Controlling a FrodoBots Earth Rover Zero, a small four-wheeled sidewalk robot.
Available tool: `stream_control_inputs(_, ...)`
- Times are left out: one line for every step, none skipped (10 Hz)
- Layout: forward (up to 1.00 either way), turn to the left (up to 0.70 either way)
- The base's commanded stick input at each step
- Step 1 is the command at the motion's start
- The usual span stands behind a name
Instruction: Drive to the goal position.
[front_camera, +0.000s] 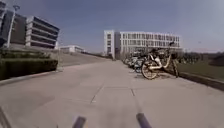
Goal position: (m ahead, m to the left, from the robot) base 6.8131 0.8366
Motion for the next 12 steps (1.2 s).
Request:
stream_control_inputs(1.00,0.00)
stream_control_inputs(1.00,0.00)
stream_control_inputs(1.00,0.00)
stream_control_inputs(1.00,0.00)
stream_control_inputs(1.00,0.00)
stream_control_inputs(1.00,0.00)
stream_control_inputs(1.00,0.00)
stream_control_inputs(1.00,0.00)
stream_control_inputs(1.00,0.00)
stream_control_inputs(1.00,0.00)
stream_control_inputs(1.00,0.00)
stream_control_inputs(1.00,0.39)
